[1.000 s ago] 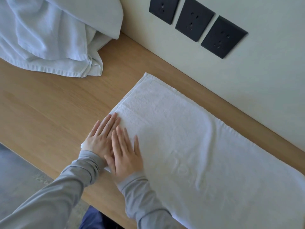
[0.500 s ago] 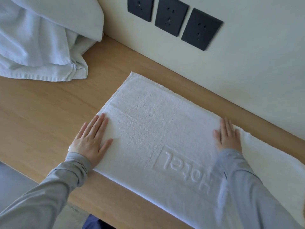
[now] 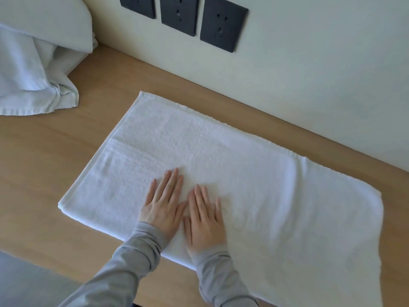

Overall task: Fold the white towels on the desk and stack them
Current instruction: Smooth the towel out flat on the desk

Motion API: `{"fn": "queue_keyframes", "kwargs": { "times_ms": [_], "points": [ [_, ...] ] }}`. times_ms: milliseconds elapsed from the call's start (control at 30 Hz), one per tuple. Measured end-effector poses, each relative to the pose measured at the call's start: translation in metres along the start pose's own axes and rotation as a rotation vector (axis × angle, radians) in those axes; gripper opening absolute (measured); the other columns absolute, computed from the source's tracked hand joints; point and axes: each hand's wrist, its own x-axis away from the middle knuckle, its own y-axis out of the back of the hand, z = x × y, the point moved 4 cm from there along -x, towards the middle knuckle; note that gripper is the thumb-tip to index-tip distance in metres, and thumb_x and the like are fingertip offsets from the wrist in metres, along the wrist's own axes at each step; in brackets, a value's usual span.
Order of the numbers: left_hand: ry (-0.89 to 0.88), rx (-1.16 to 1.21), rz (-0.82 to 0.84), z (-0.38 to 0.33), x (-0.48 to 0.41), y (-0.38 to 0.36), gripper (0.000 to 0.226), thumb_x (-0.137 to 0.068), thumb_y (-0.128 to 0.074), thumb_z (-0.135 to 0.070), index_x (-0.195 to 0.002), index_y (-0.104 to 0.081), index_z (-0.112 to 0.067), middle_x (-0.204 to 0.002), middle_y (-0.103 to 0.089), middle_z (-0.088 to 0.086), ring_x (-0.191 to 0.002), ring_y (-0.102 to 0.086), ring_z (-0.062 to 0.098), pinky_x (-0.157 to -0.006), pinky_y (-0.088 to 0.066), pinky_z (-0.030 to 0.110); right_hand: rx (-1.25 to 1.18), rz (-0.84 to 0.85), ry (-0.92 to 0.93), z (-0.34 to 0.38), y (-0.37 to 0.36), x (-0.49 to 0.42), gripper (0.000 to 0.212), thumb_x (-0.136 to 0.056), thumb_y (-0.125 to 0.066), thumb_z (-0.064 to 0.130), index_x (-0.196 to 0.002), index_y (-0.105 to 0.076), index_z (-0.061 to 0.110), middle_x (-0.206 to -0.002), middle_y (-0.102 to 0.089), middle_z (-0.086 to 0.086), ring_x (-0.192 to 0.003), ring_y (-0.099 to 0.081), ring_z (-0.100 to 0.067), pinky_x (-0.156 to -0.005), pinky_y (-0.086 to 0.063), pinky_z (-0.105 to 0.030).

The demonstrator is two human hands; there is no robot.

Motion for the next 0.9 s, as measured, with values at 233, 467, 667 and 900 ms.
{"fn": "queue_keyframes", "kwargs": {
  "times_ms": [233, 467, 667, 900],
  "points": [
    [0.020, -0.063, 0.018, 0.006, 0.000, -0.010, 0.066, -0.096, -0.010, -0.048, -0.145, -0.029, -0.008, -0.152, -0.027, 0.007, -0.140, -0.026, 0.023, -0.114, -0.013, 0.043, 0.048, 0.026, -0.180, -0.129, 0.013, 0.046, 0.060, -0.089, -0.029, 0.037, -0.142, -0.036, 0.009, -0.150, -0.030, -0.003, -0.139, -0.024, -0.016, -0.110, -0.019, -0.046],
    [0.039, -0.063, 0.029, 0.005, 0.000, -0.011, 0.066, -0.095, -0.011, -0.049, -0.146, -0.027, -0.010, -0.153, -0.024, 0.006, -0.141, -0.023, 0.020, -0.116, -0.008, 0.039, 0.036, 0.032, -0.660, -0.269, 0.031, 0.105, 0.074, -0.086, -0.006, 0.048, -0.147, -0.010, 0.007, -0.156, -0.005, -0.007, -0.145, -0.008, -0.022, -0.117, -0.008, -0.045],
    [0.041, -0.059, 0.029, 0.005, 0.000, -0.012, 0.064, -0.092, -0.023, -0.044, -0.147, -0.025, -0.010, -0.154, -0.023, 0.006, -0.142, -0.021, 0.020, -0.116, -0.012, 0.042, -0.127, -0.212, -0.566, -0.152, 0.038, 0.068, 0.063, -0.092, -0.025, 0.034, -0.143, -0.022, -0.003, -0.152, -0.018, -0.020, -0.142, -0.014, -0.033, -0.116, -0.009, -0.049],
    [0.023, -0.006, 0.025, 0.005, 0.001, -0.009, 0.065, -0.091, -0.021, -0.043, -0.147, -0.025, -0.009, -0.155, -0.022, 0.006, -0.143, -0.019, 0.021, -0.117, -0.012, 0.044, 0.014, 0.019, -0.076, -0.015, -0.006, 0.059, 0.062, -0.092, -0.034, 0.039, -0.145, -0.030, 0.008, -0.154, -0.023, -0.005, -0.143, -0.018, -0.021, -0.110, -0.017, -0.045]
  ]
}}
